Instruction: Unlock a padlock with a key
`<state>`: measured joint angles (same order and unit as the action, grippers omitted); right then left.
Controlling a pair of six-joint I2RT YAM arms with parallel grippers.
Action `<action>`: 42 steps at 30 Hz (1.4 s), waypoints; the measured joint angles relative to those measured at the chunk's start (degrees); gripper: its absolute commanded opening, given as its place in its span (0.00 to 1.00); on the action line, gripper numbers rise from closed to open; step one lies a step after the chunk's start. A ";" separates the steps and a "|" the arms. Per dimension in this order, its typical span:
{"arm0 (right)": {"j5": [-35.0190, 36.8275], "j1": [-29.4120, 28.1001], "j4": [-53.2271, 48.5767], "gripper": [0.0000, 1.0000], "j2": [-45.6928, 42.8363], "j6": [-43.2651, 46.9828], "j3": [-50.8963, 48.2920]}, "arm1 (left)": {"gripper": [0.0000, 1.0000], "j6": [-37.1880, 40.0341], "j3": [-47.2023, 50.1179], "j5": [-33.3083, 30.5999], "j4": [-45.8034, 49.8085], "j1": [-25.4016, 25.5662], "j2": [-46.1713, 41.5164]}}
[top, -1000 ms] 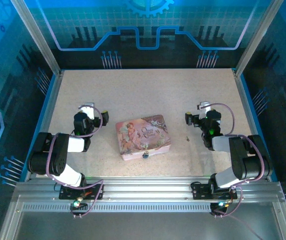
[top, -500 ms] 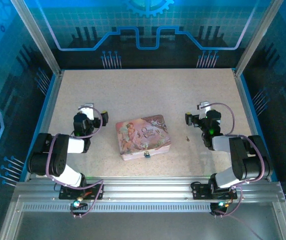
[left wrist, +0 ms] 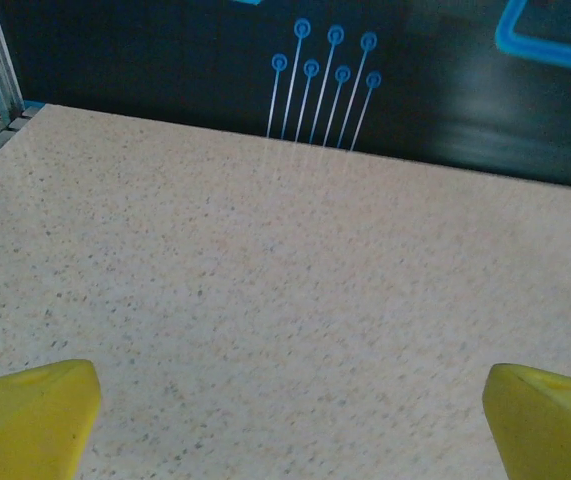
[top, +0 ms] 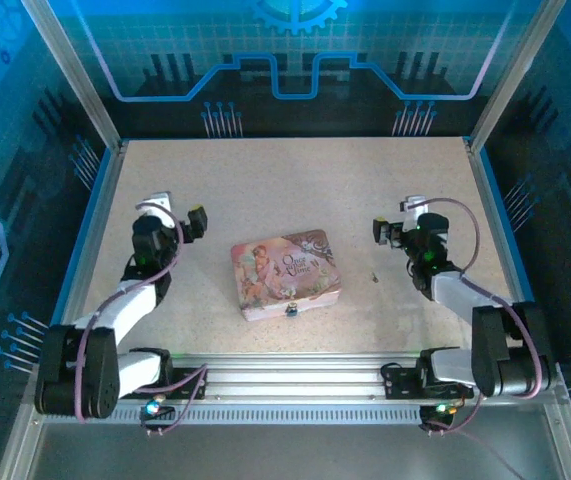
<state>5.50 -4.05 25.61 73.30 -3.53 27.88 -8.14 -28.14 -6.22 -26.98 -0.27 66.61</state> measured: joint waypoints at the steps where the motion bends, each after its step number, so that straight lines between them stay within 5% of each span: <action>1: -0.37 -0.02 -2.05 1.00 -1.01 -0.42 0.72 | 0.99 -1.60 -2.19 0.07 3.26 0.00 -0.87; 11: -6.73 -0.87 -17.46 1.00 -9.92 -6.88 4.39 | 0.99 -15.26 -10.10 7.19 26.51 0.00 -5.31; 22: -13.84 -9.49 -29.73 1.00 -14.53 -15.78 6.49 | 0.99 -26.43 -10.38 17.53 42.29 4.61 -9.86; 31: -16.48 -20.22 -32.74 1.00 -10.91 -21.00 6.75 | 0.99 -32.46 -7.72 20.04 48.39 13.84 -13.97; 42: -18.64 -25.57 -32.83 1.00 -5.95 -24.17 6.73 | 0.98 -38.23 -3.08 22.45 44.94 21.03 -10.93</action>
<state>-13.15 -29.63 -7.22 67.35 -27.70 34.61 -46.37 -31.22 16.23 17.96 20.75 55.68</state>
